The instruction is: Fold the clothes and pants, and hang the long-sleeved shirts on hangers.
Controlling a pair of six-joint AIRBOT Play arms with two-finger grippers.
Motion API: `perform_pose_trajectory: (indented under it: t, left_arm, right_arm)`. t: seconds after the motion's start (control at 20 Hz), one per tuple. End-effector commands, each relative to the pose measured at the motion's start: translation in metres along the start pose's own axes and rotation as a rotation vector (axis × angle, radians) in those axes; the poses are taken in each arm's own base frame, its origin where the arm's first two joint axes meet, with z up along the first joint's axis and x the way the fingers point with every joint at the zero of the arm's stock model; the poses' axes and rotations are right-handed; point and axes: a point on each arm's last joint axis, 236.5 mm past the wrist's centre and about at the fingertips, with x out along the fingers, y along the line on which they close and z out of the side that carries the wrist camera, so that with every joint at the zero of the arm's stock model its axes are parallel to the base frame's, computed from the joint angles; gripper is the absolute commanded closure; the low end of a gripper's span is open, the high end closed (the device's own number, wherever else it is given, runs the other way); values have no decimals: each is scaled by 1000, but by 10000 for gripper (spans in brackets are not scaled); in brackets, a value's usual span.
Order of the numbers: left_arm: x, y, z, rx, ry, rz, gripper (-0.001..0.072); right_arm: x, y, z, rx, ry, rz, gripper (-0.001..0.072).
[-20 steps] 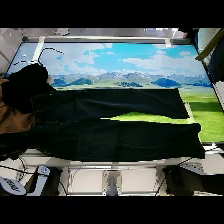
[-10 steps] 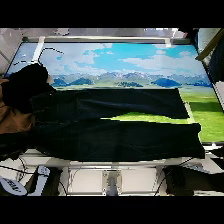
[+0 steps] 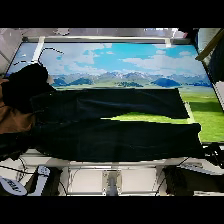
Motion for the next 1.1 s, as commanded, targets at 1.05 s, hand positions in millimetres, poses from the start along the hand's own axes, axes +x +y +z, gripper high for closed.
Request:
perform_pose_trajectory:
  t: [1.05]
  left_arm:
    - [0,-2,-6,-1,27,-8,686]
  right_arm:
    - [-7,4,42,-71,-63,53,304]
